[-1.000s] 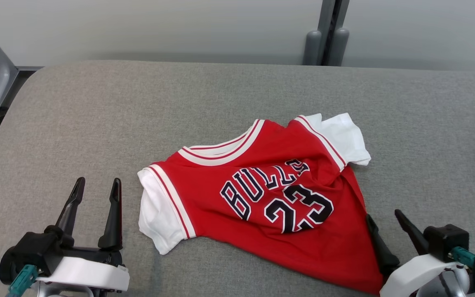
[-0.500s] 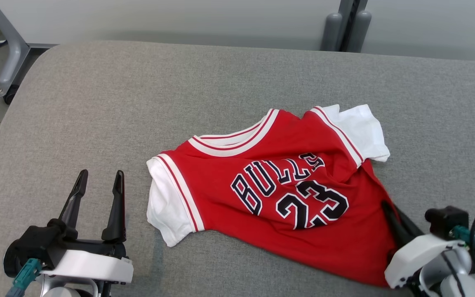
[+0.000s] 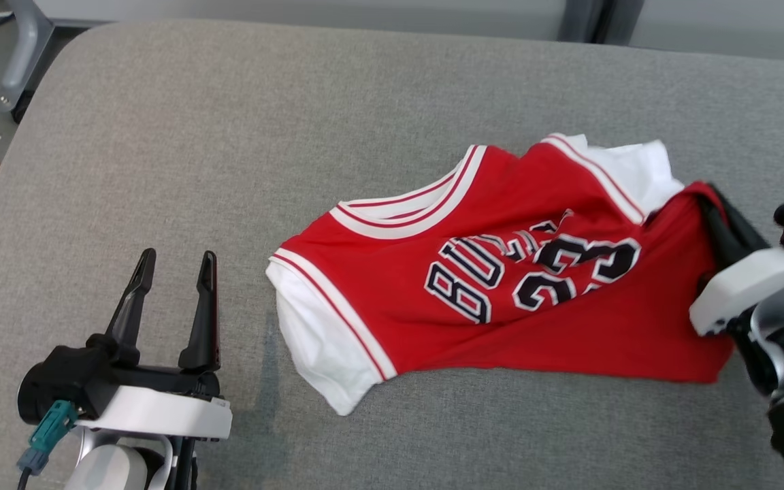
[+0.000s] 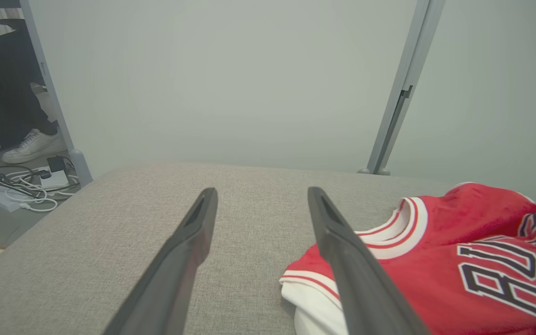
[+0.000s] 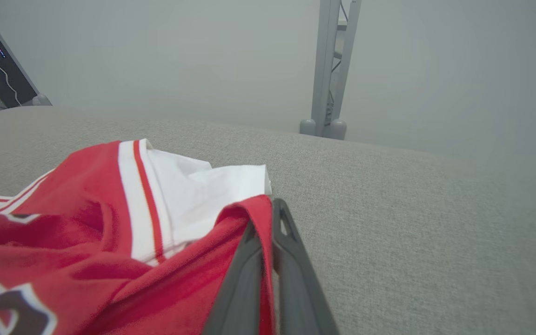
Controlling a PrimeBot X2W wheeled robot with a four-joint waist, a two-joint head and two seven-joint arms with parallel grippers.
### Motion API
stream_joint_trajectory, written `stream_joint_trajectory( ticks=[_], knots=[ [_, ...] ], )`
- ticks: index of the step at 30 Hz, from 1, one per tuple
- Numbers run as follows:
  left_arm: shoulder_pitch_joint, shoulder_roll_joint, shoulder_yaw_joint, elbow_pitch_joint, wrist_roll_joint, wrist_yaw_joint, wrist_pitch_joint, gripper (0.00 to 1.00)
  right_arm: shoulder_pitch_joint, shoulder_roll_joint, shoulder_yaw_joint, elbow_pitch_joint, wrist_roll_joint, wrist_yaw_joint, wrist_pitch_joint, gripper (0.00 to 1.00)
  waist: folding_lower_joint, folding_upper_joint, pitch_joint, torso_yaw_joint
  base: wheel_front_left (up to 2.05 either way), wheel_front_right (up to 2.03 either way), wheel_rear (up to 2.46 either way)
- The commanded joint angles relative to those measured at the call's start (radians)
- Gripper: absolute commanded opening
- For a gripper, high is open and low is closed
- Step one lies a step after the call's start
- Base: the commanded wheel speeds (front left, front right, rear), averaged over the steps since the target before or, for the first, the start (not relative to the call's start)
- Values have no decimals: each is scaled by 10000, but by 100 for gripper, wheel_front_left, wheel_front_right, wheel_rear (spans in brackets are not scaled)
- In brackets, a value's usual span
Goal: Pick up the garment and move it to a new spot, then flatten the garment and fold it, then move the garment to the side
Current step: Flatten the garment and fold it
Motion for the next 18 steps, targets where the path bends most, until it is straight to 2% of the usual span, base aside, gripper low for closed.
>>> stream_joint_trajectory(
  ticks=[1, 8, 12, 13, 14, 15, 18],
  knots=[
    [-205, -31, 22, 22, 100, -71, -48, 100, -280, -130, 1, 160, 54, 0, -138, 0, 0, -1, 219, 152, 0, 0, 0],
    [-638, -398, 130, 247, 321, -405, -49, 100, -1891, -548, 777, 2171, 416, 0, -716, 0, 0, -1, 631, 419, 0, 0, 0],
    [-715, -568, 224, 397, 471, -589, -51, 100, -2143, -519, 1258, 3052, 692, -1, -1193, 0, 0, -1, 564, 422, 0, 0, 0],
    [-679, -612, 245, 457, 493, -628, -49, 100, -2121, -465, 1363, 3219, 783, 0, -1282, 24, 0, -1, 504, 391, 0, 0, 0],
    [-642, -651, 270, 499, 533, -655, -50, 100, -2082, -445, 1493, 3332, 849, 0, -1407, 56, 0, -1, 438, 348, 0, 0, 0],
    [-607, -677, 302, 535, 564, -703, -50, 100, -2035, -447, 1611, 3409, 918, 0, -1535, 100, 0, -1, 372, 303, 0, 0, 0],
    [-505, -678, 393, 659, 645, -806, -50, 100, -1711, -422, 1731, 3489, 1168, 0, -1849, 100, 0, -1, 164, 148, 0, 0, 0]
  ],
)
